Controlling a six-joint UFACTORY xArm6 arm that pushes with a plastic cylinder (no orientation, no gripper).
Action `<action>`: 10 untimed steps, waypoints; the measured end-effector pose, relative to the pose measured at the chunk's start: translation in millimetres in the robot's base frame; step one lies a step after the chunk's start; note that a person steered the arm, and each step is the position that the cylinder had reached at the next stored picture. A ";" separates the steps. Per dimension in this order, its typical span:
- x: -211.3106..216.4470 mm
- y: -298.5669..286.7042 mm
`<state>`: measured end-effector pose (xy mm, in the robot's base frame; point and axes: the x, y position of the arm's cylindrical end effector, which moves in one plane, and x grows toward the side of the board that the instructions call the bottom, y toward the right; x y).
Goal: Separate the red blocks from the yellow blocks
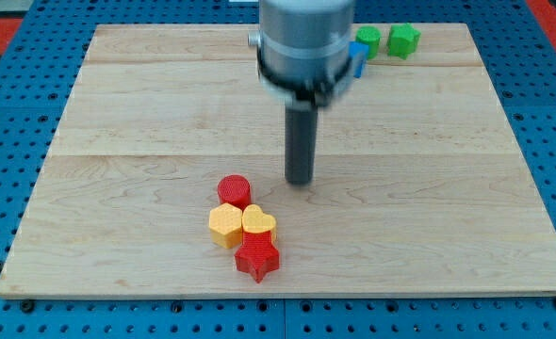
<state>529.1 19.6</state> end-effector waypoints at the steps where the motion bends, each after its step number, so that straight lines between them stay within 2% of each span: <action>1: 89.4 -0.3; 2: 90.0 -1.9; 4: 85.3 -50.7; 10: -71.8 -71.4</action>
<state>457.3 -51.8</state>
